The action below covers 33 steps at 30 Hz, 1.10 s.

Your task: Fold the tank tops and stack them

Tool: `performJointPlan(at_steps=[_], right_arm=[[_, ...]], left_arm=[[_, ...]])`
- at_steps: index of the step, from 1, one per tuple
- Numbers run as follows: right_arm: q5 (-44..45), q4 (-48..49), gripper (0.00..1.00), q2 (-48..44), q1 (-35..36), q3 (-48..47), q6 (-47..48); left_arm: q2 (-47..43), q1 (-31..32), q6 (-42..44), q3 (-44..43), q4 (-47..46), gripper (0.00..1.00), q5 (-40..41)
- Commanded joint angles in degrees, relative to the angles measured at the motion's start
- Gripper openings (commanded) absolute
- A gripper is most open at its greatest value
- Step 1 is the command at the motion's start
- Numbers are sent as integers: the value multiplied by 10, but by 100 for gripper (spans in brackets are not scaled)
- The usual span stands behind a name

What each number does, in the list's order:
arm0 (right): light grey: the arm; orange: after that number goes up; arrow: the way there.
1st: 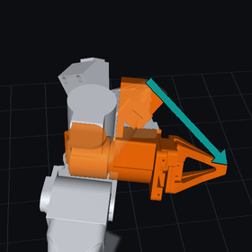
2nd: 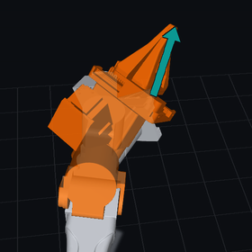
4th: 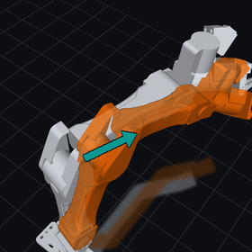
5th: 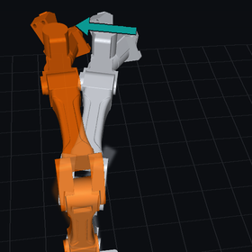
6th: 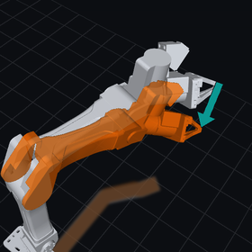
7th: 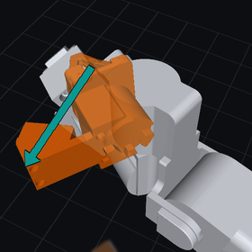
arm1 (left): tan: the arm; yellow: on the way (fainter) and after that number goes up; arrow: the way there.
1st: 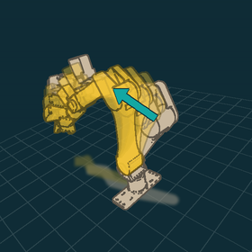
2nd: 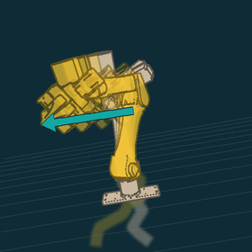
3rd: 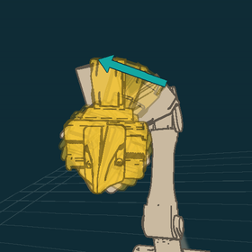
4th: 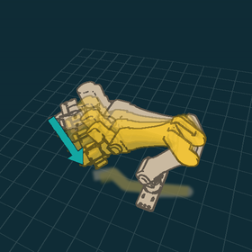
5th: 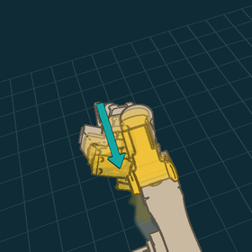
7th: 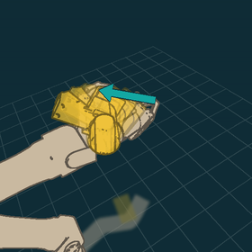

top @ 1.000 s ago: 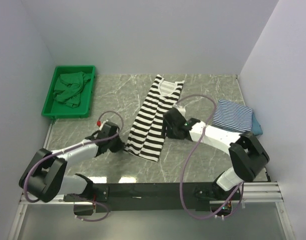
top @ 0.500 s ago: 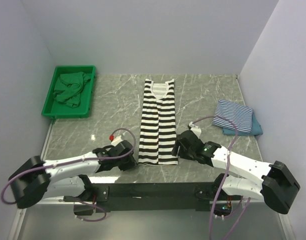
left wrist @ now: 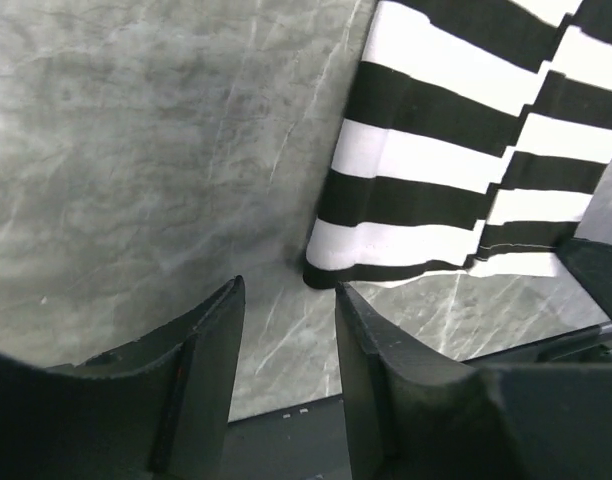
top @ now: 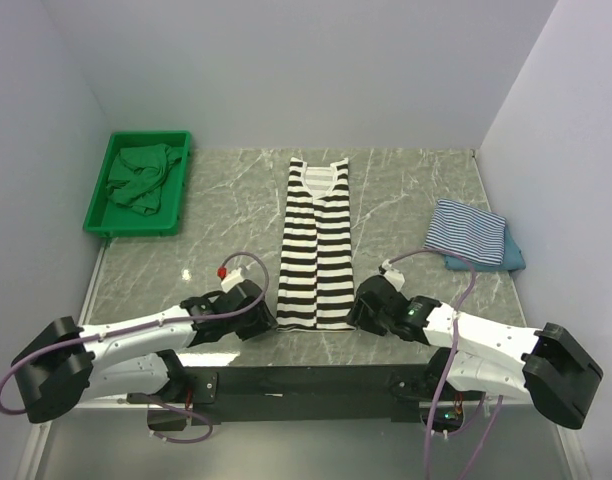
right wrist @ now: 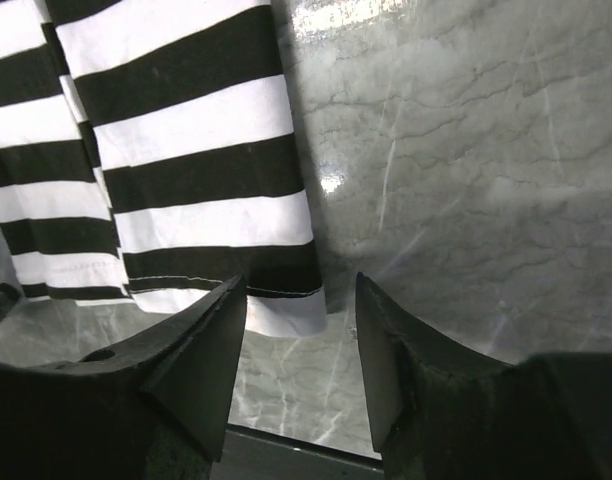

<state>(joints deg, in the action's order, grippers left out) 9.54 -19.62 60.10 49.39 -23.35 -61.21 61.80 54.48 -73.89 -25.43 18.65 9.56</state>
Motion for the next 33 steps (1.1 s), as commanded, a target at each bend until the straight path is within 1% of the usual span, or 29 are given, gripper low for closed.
performJointPlan(at_steps=[1, 9, 15, 16, 18, 19, 20, 21, 23, 24, 27, 30, 32, 33], right_arm=[[2, 16, 54, 2, 9, 19, -30], [0, 8, 45, 6, 19, 32, -47], [-3, 5, 42, -6, 26, 49, -55], [-2, 5, 41, -4, 26, 50, -52], [-6, 12, 36, -1, 26, 51, -50], [-7, 14, 33, 5, 26, 48, -44], [-7, 13, 22, 9, 26, 45, -42], [-6, 9, 16, 13, 27, 42, -39], [2, -1, 3, 20, 33, 31, -30], [4, -15, 3, 20, 36, 26, -27], [15, -49, 0, 13, 60, 13, -30], [22, -85, 0, -9, 97, 4, -51], [28, -108, 0, -32, 126, -1, -82], [32, -134, 0, -41, 139, -3, -94]], left_arm=[[14, 1, 24, 8, -62, 48, -9], [68, 0, 27, 14, -81, 46, -1], [103, 0, 19, 13, -64, 37, 2], [107, 1, 21, 12, -64, 32, 2], [118, 1, 25, 12, -70, 26, -6], [121, 0, 26, 11, -69, 20, -8], [122, 1, 30, 10, -68, 17, -8], [121, 2, 32, 9, -63, 11, -9], [114, 5, 38, 6, -57, 5, -10], [111, 12, 38, 3, -51, 1, -9], [90, 33, 26, -2, -16, 1, -2], [63, 73, -6, -1, 18, 1, 1], [40, 112, -41, -7, 53, 0, 6], [33, 129, -53, -10, 69, 1, 10]])
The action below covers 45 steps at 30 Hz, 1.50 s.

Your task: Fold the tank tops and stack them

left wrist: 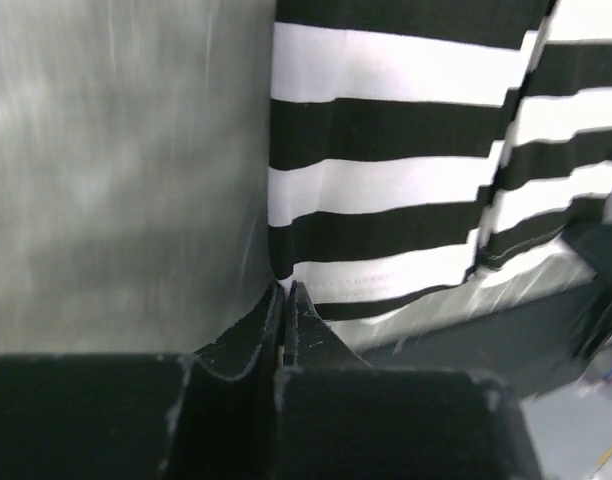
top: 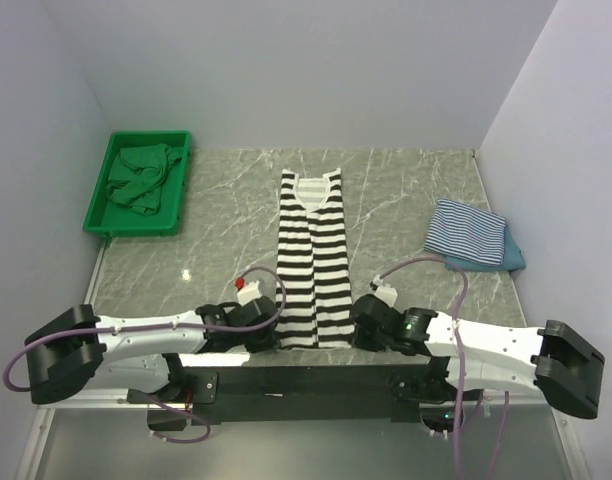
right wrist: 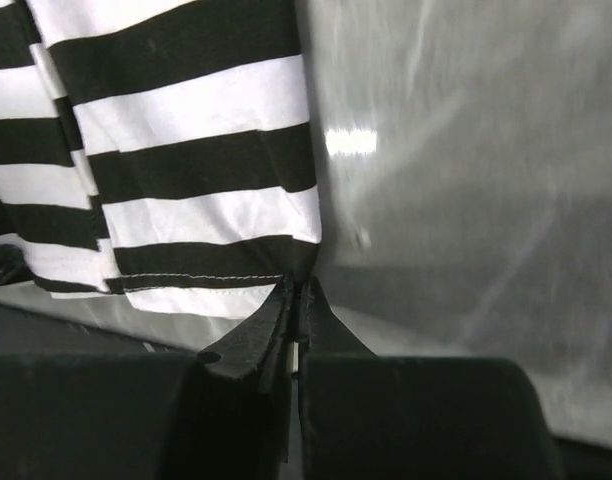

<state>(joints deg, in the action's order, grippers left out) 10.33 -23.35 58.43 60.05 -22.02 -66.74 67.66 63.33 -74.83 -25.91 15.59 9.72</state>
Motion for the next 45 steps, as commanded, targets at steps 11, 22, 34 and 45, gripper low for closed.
performJointPlan(at_steps=[11, 22, 34, 45], right_arm=[[85, -180, 0, -72, 70, -122, -42], [15, -42, 0, 65, -119, -213, 143], [-30, 35, 0, 294, -242, -392, 257], [-115, 87, 1, 436, -331, -489, 285]], left_arm=[[-88, 51, -55, -106, 188, 0, 53], [-27, -161, 95, -169, 75, 1, 9], [206, -301, 199, -309, -16, 0, -38], [354, -378, 236, -431, -50, 1, -90]])
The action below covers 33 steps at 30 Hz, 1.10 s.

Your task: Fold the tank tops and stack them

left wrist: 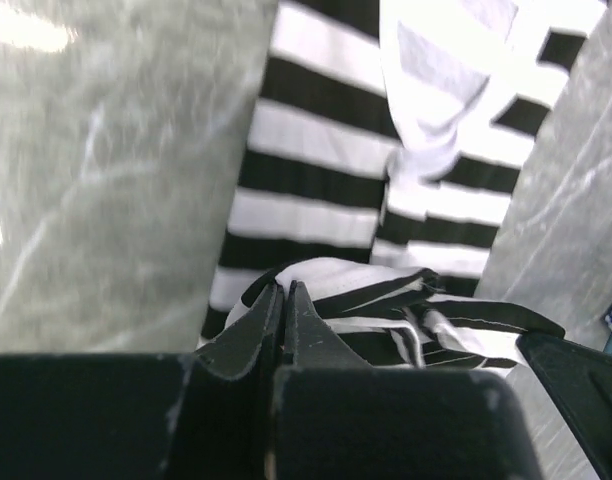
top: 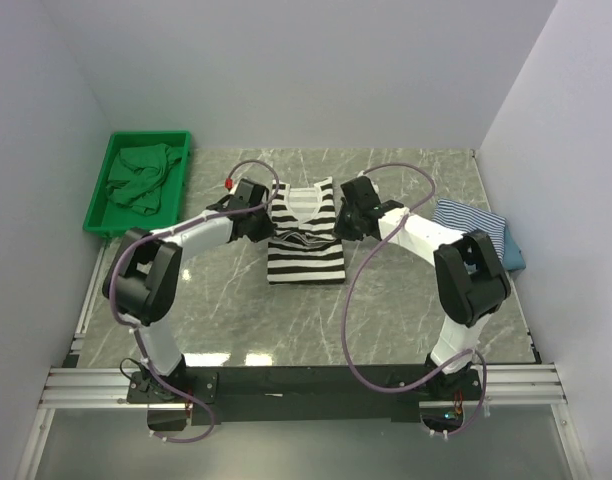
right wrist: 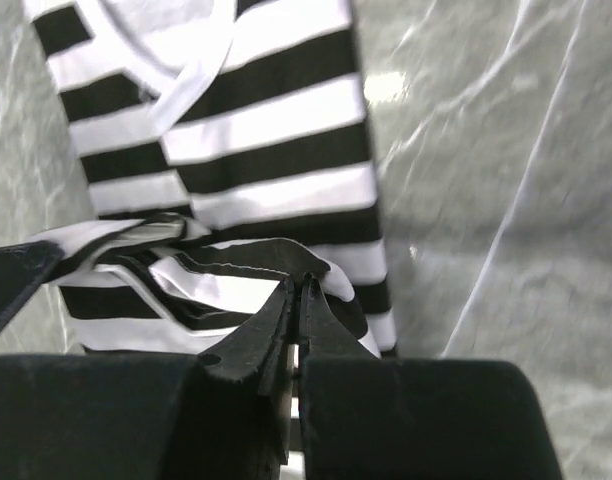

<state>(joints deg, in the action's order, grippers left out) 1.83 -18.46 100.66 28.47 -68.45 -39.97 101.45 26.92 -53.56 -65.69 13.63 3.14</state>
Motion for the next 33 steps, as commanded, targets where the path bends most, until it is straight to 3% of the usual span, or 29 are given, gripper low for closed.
performJointPlan(at_steps=[1, 2, 3, 7, 10, 14, 20, 24, 33], right_arm=[[-36, 41, 2, 18, -21, -32, 18], [-36, 41, 6, 25, -24, -38, 20], [-38, 40, 11, 35, -25, -49, 23], [-36, 33, 51, 37, -32, -64, 33], [-19, 27, 60, 18, -38, -70, 41], [22, 2, 60, -21, -35, -66, 47], [51, -1, 57, -104, 1, 25, 25], [63, 12, 49, -124, 44, 75, 10], [41, 57, 27, -100, 90, 191, -28]], left_arm=[[32, -16, 27, -49, -28, 1, -23], [39, -18, 33, -55, -38, 1, -28], [46, -20, 38, -61, -41, 8, -44], [45, -23, 43, -67, -65, 37, -53], [21, -27, 38, -67, -62, 47, -40], [-23, -27, 18, -58, -19, 47, 3], [-77, 1, -4, 17, -9, 32, -1], [-91, 44, -22, 71, -41, 18, -26], [-82, 100, -68, 194, -88, 5, -26]])
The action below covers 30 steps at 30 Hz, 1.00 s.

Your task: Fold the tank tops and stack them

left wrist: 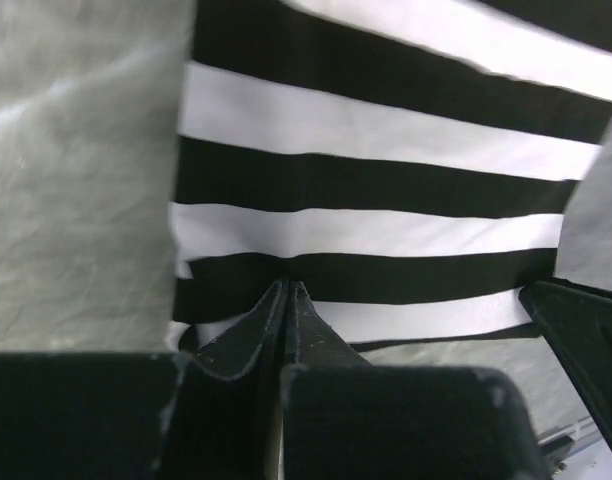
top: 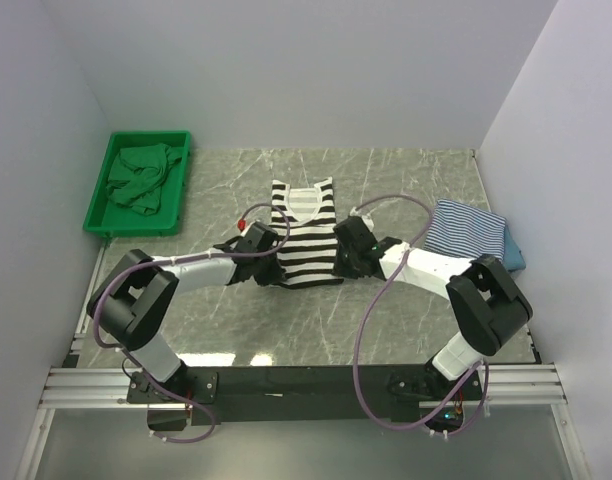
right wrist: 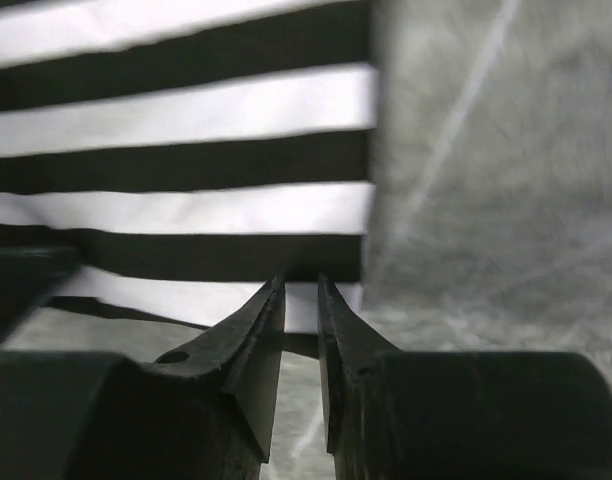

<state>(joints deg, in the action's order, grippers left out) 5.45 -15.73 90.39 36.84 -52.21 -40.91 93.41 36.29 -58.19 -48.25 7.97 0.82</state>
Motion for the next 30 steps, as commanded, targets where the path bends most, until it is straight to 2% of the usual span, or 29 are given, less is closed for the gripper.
performJointPlan(at_steps=[1, 7, 11, 14, 15, 17, 18, 20, 24, 30], right_arm=[[3, 35, 27, 1, 8, 39, -25], [-3, 43, 26, 10, 11, 78, -27], [5, 28, 27, -11, 12, 78, -26], [12, 4, 32, -42, 10, 67, -24], [14, -3, 38, -50, 10, 61, -23], [17, -12, 43, -77, 9, 60, -25], [15, -17, 47, -86, 7, 63, -28], [4, -12, 49, -110, 5, 80, -36], [-29, 18, 50, -131, 0, 115, -68], [-51, 58, 49, -121, -6, 141, -94]], left_arm=[[-4, 7, -29, 27, -31, 5, 0], [-14, 13, -28, 56, -37, 9, -4], [-39, 15, -19, 52, -27, 18, -4], [-81, 14, -13, 41, 1, 31, 6], [-102, 15, -13, 34, 13, 38, 12], [-122, 15, -18, 32, 36, 43, 36], [-132, 14, -22, 36, 56, 50, 40], [-161, 11, -39, 44, 71, 56, 50], [-198, 6, -67, 78, 86, 55, 56], [-180, 1, -70, 106, 47, 52, 35]])
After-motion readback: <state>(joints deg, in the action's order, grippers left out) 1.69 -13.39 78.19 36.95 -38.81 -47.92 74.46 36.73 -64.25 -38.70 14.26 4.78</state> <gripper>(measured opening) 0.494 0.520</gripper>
